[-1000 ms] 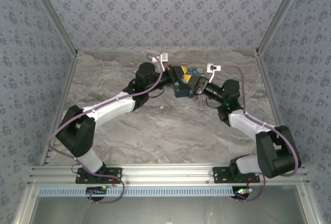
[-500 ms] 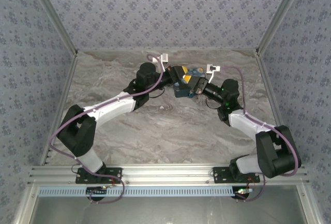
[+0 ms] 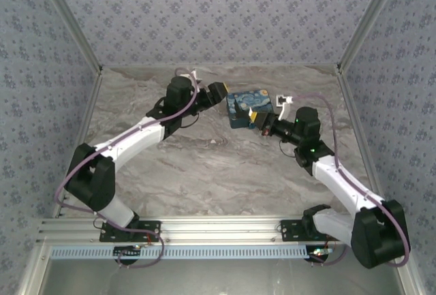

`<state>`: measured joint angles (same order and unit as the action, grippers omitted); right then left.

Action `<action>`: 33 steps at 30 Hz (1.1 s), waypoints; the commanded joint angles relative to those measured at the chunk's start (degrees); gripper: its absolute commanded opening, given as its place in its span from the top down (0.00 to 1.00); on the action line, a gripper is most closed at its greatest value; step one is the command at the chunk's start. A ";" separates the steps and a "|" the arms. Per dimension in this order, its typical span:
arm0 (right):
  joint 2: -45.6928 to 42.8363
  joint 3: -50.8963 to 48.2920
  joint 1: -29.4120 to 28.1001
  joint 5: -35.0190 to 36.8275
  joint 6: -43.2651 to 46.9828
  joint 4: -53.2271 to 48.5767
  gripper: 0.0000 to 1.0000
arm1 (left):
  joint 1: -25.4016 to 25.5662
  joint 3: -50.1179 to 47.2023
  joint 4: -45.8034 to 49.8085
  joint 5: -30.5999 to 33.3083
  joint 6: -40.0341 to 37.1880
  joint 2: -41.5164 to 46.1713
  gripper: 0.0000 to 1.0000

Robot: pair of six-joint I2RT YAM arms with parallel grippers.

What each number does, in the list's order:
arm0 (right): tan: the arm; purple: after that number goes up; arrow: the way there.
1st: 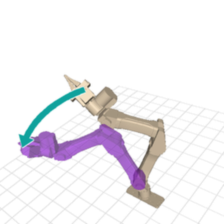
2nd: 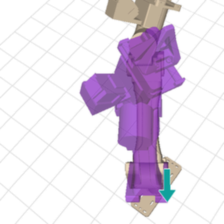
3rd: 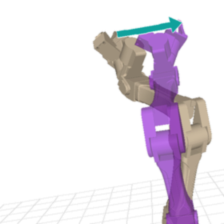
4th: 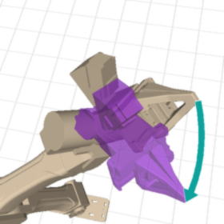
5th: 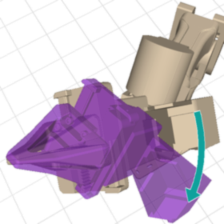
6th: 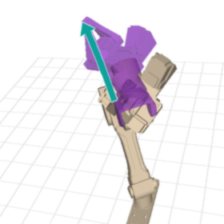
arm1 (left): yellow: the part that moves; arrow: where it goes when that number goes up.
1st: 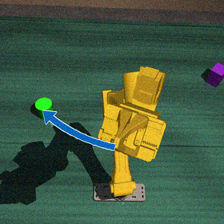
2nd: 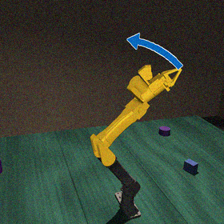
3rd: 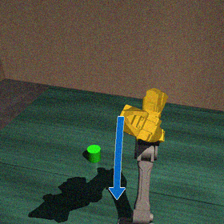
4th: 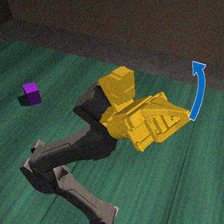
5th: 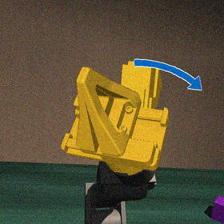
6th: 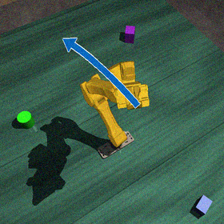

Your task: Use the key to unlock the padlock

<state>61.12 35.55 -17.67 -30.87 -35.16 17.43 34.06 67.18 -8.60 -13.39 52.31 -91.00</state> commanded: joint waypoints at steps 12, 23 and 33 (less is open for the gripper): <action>-8.47 -3.70 0.01 6.79 7.38 -16.15 1.00 | 0.68 14.53 17.98 -3.88 -7.64 -20.37 0.18; -8.23 -3.38 0.18 7.14 7.38 -16.39 1.00 | 0.42 16.17 20.37 -3.88 -7.00 -25.95 0.17; -8.00 -3.47 0.16 7.55 7.38 -16.96 1.00 | -0.69 14.66 21.95 -2.16 -7.40 -26.68 0.17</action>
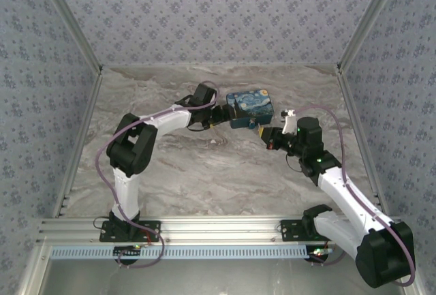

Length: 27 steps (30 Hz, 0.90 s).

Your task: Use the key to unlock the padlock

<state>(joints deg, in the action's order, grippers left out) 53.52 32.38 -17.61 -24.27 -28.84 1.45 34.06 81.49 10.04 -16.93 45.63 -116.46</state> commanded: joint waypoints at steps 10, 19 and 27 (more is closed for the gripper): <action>-0.27 -0.34 0.12 1.16 0.98 -1.32 1.00 | -4.97 -5.48 4.94 4.95 -1.80 2.85 0.17; 1.89 -0.35 -0.13 0.07 0.31 0.22 1.00 | -8.67 -9.06 2.06 5.90 -4.27 7.80 0.17; 8.34 -0.19 -0.76 -3.64 -3.96 7.78 1.00 | -8.58 -16.33 -9.32 2.11 -8.37 14.33 0.17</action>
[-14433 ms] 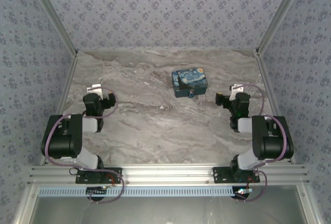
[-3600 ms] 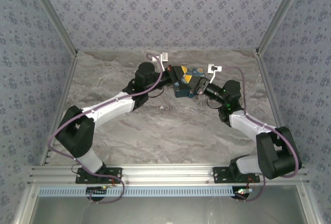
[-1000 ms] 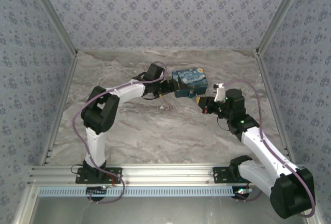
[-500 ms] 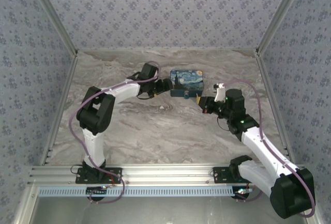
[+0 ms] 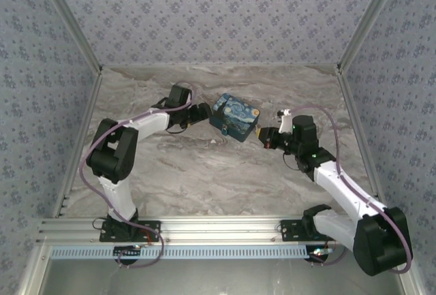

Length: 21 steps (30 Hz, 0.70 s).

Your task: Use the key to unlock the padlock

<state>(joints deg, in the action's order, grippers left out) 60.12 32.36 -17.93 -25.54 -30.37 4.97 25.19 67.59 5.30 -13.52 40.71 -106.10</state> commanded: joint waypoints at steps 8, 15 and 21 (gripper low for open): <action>11.24 2.71 -0.61 -5.53 -5.24 9.23 1.00 | 2.02 -19.71 -28.90 -4.91 -16.24 13.68 0.15; 21.30 8.64 -1.18 -7.60 -7.62 11.30 1.00 | 2.32 -21.76 -30.25 -13.69 -23.45 11.78 0.15; 28.38 14.94 -1.52 -6.75 -6.21 7.40 1.00 | 3.47 -19.22 -30.90 -15.85 -23.09 5.76 0.15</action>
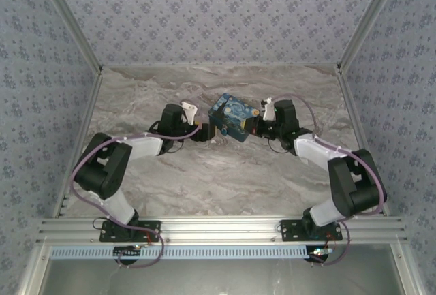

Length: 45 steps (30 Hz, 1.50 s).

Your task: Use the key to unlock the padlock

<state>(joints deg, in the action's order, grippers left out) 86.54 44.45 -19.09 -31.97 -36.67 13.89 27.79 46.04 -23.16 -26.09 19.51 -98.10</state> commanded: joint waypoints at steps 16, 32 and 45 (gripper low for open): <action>10.11 6.46 -0.90 3.32 0.01 -8.31 1.00 | 3.14 4.79 -10.56 -7.03 1.49 -12.22 0.20; 10.34 6.09 -1.75 4.63 0.10 -10.76 1.00 | 4.66 6.34 -12.79 -3.91 0.71 -16.41 0.27; 10.13 6.01 -2.00 4.56 0.15 -9.81 1.00 | 6.04 9.04 -7.44 -4.42 -1.06 -17.97 0.37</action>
<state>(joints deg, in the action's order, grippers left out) 95.18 50.59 -20.56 -29.32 -36.67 8.82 33.19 53.69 -32.97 -29.06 19.35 -114.37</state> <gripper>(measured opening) 0.053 0.640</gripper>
